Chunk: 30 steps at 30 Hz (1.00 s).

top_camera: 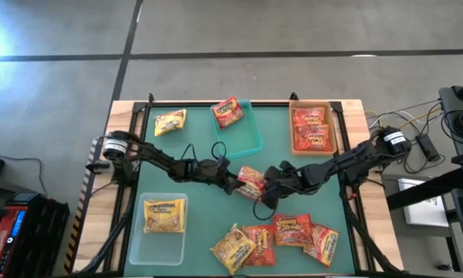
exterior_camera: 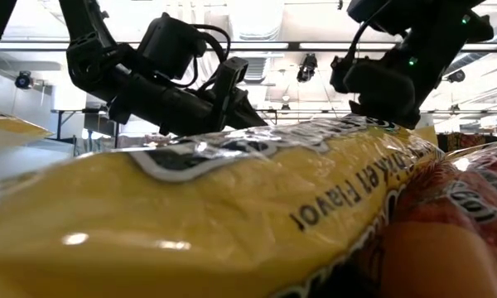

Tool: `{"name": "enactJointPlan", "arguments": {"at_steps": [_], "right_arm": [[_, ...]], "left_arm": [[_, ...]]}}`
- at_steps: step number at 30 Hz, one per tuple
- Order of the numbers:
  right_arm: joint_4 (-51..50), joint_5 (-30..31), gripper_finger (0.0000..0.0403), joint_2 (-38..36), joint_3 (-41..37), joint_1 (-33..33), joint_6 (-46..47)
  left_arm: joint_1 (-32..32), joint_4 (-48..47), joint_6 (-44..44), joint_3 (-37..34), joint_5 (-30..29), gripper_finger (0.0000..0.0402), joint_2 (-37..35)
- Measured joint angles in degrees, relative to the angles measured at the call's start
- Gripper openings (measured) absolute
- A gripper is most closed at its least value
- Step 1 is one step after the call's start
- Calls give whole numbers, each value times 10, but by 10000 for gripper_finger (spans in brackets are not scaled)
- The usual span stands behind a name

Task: Sort Maruchan noodles
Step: Put the middle right red noodle pack into the green bin

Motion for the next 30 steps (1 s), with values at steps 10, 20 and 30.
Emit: {"name": "enactJointPlan", "arguments": {"at_steps": [10,20,30], "right_arm": [[10,25,139,10,1,-1,5],[5,6,139,5,1,0,3],[-21,-11,139,4,1,1,-2]], "left_arm": [[-1,21,46,19,59,193,-2],[1,10,64,32,65,187,-2],[10,9,64,31,64,112,-2]]}}
